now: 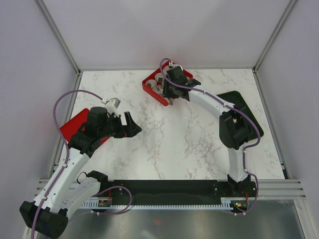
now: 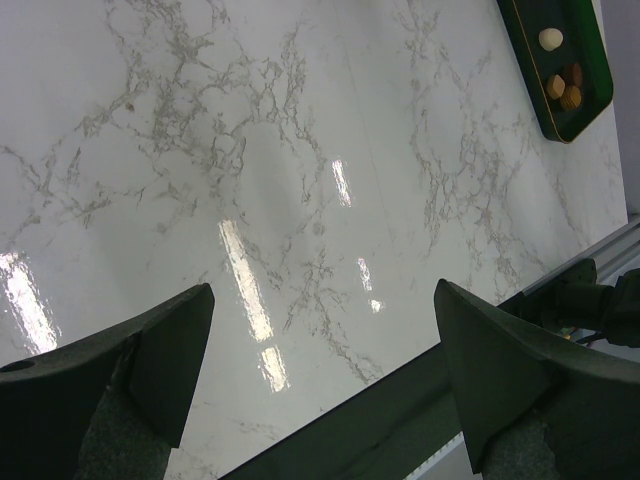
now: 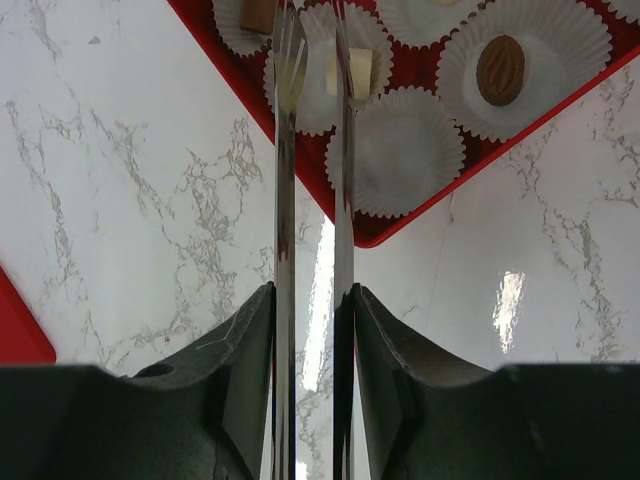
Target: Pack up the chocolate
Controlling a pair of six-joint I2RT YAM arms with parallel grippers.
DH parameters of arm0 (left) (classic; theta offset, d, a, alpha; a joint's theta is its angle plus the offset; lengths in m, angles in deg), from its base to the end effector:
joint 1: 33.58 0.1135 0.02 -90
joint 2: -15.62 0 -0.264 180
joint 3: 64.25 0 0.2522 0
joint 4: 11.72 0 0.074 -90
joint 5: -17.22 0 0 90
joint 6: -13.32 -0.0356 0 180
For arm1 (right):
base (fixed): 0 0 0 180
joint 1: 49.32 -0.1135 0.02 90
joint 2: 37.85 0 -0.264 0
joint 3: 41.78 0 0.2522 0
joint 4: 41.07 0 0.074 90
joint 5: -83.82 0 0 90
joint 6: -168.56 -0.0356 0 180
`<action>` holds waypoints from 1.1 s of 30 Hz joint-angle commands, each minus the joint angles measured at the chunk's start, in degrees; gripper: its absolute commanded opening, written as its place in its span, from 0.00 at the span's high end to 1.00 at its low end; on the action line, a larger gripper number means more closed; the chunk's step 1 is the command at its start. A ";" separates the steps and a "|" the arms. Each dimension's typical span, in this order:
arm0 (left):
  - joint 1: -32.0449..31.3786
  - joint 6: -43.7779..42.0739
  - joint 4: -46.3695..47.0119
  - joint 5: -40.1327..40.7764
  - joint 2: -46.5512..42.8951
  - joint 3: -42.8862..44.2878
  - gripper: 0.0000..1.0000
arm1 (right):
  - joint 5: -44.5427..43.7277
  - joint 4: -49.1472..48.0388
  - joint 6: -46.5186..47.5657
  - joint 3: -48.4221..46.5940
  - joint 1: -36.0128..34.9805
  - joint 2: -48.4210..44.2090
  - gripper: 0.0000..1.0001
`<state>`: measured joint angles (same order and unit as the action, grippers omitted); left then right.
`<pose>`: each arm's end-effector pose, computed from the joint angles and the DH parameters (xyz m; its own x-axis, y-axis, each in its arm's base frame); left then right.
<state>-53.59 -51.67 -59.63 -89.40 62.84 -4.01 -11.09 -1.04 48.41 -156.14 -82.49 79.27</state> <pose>0.1610 -0.0695 0.3022 -0.7189 -0.1693 -0.6742 0.2697 0.8260 -0.4950 0.3972 0.2560 0.2620 -0.7391 0.1148 -0.6638 -0.1403 0.9375 0.3183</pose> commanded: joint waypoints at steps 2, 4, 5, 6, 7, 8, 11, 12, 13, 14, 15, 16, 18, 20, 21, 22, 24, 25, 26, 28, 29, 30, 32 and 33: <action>-0.12 -2.25 1.54 -0.08 -0.38 -0.25 0.00 | -1.50 -1.22 1.50 -4.34 -0.23 -0.58 0.57; -0.20 -2.25 1.54 -0.16 -0.38 -0.25 0.00 | -2.38 -0.86 2.02 -4.78 -0.32 -1.45 0.57; -0.12 -2.25 1.54 -0.16 -0.29 -0.25 0.00 | -2.65 -0.69 2.46 -4.96 -0.32 -1.98 0.57; -0.12 -2.25 1.54 -0.16 -0.29 -0.25 0.00 | -2.83 -0.51 2.73 -4.96 -0.23 -2.51 0.57; -0.12 -2.25 1.63 -0.08 -0.29 -0.25 0.00 | -3.18 -0.25 2.82 -4.96 -0.23 -3.73 0.58; -0.12 -2.25 1.54 -0.08 -0.29 -0.25 0.00 | -3.35 0.10 2.99 -4.87 -0.23 -4.44 0.58; -0.20 -2.25 1.54 -0.16 -0.38 -0.25 0.00 | -4.75 1.50 3.34 -3.82 -0.14 -7.95 0.59; -0.12 -2.25 1.54 -0.08 -0.46 -0.16 0.00 | -5.28 2.21 3.43 -3.38 -0.06 -8.83 0.59; -0.12 -2.25 1.63 -0.08 -0.46 -0.25 0.00 | -5.64 2.82 3.26 -1.99 0.12 -11.01 0.59; -0.12 -2.34 1.54 -0.08 -0.46 -0.16 0.00 | -6.08 4.05 3.26 -0.93 0.73 -12.34 0.59; -0.12 -2.34 1.54 0.01 -0.46 -0.25 0.00 | -6.43 4.50 3.34 0.56 1.00 -13.75 0.59; -0.12 -2.34 1.63 0.01 -0.64 -0.25 0.00 | -6.87 4.85 3.34 4.14 1.43 -17.15 0.59; -0.12 -2.34 1.63 0.01 -0.64 -0.34 0.00 | -7.22 5.90 3.17 8.03 3.45 -20.86 0.59; -0.12 -2.25 1.54 -0.08 -0.64 -0.25 0.00 | -7.05 7.74 3.17 13.92 6.60 -26.49 0.59; -0.12 -2.25 1.54 -0.16 -0.64 -0.25 0.00 | -7.05 8.45 3.17 15.76 7.84 -28.59 0.59; -0.12 -2.25 1.63 -0.25 -0.64 -0.16 0.00 | -7.05 9.24 3.43 19.26 9.16 -32.62 0.59; -0.12 -2.25 1.63 -0.43 -0.73 -0.25 0.00 | -6.70 11.52 3.52 22.53 13.55 -36.68 0.58; -0.12 -2.25 1.54 -0.43 -0.73 -0.16 0.00 | -6.26 13.18 3.87 25.33 16.70 -40.53 0.58; -0.12 -2.25 1.63 -0.52 -0.73 -0.16 0.00 | -6.34 14.16 4.05 26.58 18.21 -42.31 0.58; -0.12 -2.25 1.63 -0.52 -0.90 -0.16 0.00 | -5.99 15.92 4.57 29.47 20.85 -46.87 0.58; -0.12 -2.25 1.63 -0.60 -0.90 -0.16 0.00 | -5.82 17.75 4.75 30.28 22.95 -47.94 0.58; -0.12 -2.25 1.54 -0.60 -0.90 -0.07 0.00 | -5.73 18.64 4.75 30.98 23.76 -48.91 0.58; -0.12 -2.25 1.54 -0.78 -1.08 -0.16 0.00 | -5.11 20.92 4.75 33.00 25.60 -50.76 0.58; -0.12 -2.25 1.63 -0.95 -0.99 -0.16 0.00 | -5.20 21.55 4.66 33.79 25.96 -51.20 0.58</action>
<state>-53.59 -51.67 -59.61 -89.42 62.68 -4.01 -16.93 16.75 52.19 -124.23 -57.64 29.72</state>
